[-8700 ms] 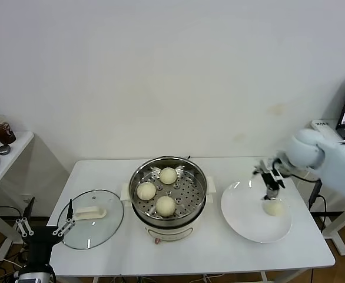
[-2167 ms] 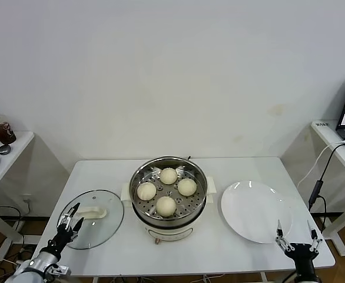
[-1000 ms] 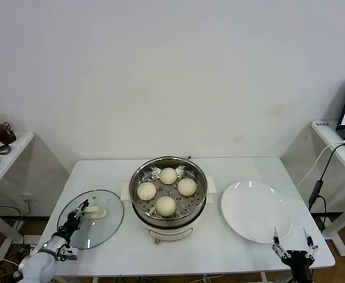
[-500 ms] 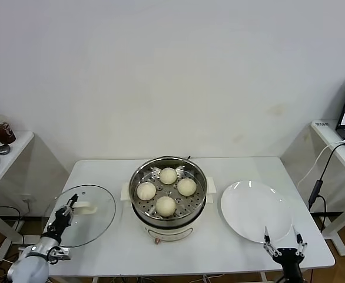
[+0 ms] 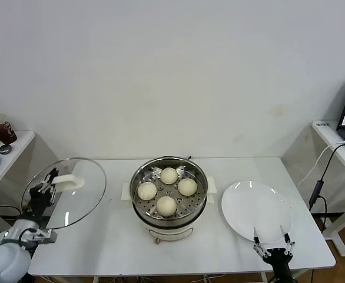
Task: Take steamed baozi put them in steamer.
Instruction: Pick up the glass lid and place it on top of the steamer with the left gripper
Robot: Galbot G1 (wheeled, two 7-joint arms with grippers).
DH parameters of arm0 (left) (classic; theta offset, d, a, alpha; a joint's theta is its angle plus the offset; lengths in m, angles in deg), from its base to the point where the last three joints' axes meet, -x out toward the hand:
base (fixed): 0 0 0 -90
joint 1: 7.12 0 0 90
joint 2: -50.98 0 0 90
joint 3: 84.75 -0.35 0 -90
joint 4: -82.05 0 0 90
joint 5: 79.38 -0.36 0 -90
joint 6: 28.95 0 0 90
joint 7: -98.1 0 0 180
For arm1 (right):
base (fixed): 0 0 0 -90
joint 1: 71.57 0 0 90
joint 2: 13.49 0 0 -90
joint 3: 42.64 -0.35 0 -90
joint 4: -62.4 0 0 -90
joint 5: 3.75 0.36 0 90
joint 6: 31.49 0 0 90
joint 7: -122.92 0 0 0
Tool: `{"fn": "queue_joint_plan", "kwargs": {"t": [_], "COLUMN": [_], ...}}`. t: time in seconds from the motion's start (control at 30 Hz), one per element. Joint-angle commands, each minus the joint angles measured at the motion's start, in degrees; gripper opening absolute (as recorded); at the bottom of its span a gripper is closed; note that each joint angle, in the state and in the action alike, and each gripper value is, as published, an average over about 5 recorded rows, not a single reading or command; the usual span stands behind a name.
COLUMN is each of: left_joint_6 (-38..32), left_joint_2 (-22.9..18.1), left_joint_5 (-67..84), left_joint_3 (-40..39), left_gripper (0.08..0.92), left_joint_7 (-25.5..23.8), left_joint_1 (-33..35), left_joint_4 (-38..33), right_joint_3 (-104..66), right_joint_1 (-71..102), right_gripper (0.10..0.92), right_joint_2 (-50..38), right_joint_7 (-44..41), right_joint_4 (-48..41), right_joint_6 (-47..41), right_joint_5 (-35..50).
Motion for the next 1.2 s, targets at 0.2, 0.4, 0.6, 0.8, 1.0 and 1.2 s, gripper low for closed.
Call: {"fn": "queue_joint_plan", "kwargs": {"t": [0.2,0.4,0.6,0.8,1.0,1.2], "left_joint_6": [23.2,28.6,30.4,29.9,30.0,30.0], "left_joint_2": [0.6,-6.5,-12.3,-14.4,-15.9,-17.6], "left_joint_5": [5.4,-5.8,-16.0,-21.3,-23.7,-25.4], "left_joint_3": [-38.1,-46.3,-51.0,-52.7,-52.6,-52.3], "left_gripper": [0.176,0.176,0.176,0.176,0.176,0.176], "left_joint_7": [-8.8,-14.0,-19.8,-20.6,-20.4,-20.3], "left_joint_1": [-24.9,-32.9,-35.6,-36.2,-35.0,-34.1], "left_joint_4": [-9.5,-7.9,-6.3,-4.2,-2.8,-1.1], "right_joint_3": [1.7,2.6,3.1,3.7,3.9,4.3], "right_joint_1": [-1.2,-2.1,-2.7,-2.9,-2.9,-2.9], "right_gripper": [0.823,0.823,0.823,0.823,0.823,0.823], "right_joint_2": [1.0,1.9,2.4,2.7,2.7,2.8], "right_joint_7": [1.1,1.4,1.7,1.9,1.9,1.9], "right_joint_4": [-1.7,-2.4,-3.4,-4.0,-4.1,-4.0], "right_joint_6": [1.3,1.3,1.8,2.1,2.1,2.1], "right_joint_5": [-3.8,-4.6,-5.8,-6.5,-6.6,-6.7]}}
